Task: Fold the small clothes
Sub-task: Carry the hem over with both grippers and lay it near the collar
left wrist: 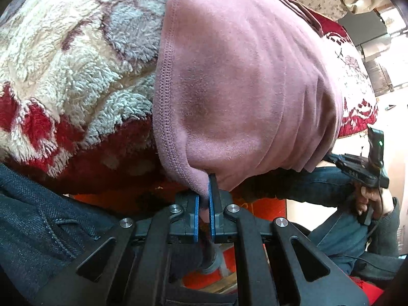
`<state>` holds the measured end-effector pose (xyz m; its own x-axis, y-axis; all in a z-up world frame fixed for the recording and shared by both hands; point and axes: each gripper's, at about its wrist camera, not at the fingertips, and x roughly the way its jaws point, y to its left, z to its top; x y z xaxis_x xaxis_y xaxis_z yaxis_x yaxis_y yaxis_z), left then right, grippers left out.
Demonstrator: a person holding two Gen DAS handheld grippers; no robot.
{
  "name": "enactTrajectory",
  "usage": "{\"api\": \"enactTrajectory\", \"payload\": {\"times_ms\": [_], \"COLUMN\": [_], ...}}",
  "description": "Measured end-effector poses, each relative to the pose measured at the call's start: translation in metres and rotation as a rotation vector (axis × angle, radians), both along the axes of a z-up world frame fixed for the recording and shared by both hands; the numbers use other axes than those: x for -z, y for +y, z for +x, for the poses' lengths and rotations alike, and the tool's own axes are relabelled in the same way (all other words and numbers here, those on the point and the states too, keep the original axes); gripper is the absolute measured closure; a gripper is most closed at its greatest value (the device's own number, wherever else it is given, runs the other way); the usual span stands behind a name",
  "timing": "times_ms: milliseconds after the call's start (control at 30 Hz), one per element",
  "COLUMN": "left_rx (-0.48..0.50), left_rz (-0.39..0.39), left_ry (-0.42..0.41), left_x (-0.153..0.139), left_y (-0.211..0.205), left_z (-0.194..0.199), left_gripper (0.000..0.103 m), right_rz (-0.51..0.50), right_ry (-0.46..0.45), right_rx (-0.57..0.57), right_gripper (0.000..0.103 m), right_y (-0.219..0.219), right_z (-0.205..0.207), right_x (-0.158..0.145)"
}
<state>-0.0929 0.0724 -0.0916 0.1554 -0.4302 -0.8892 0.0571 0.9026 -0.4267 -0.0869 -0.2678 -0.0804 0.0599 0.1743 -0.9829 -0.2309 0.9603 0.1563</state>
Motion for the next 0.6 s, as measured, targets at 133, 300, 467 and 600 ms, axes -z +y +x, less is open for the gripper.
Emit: {"api": "enactTrajectory", "payload": {"times_ms": [133,300,467,600], "left_rx": [0.003,0.006,0.011,-0.008], "left_rz": [-0.011,-0.061,-0.135,-0.179], "left_ry": [-0.019,-0.051,-0.100,-0.147], "left_x": [-0.005,-0.018,-0.039,-0.058], "left_y": [0.001,0.005,0.013,0.021], "left_z": [0.000,-0.006,-0.016,-0.017], "left_gripper": [0.099,0.099,0.099,0.099], "right_rz": [0.047,0.200,0.455,0.574], "right_ry": [-0.023,-0.059,-0.144,-0.216], "right_rx": [-0.048,-0.010,0.055,0.111], "right_gripper": [0.100,0.100,0.100,0.100], "right_y": [0.004,-0.019,-0.048,-0.059], "right_z": [-0.012,-0.019,-0.012,-0.007], "right_x": [-0.033,-0.078,-0.105,-0.120]}}
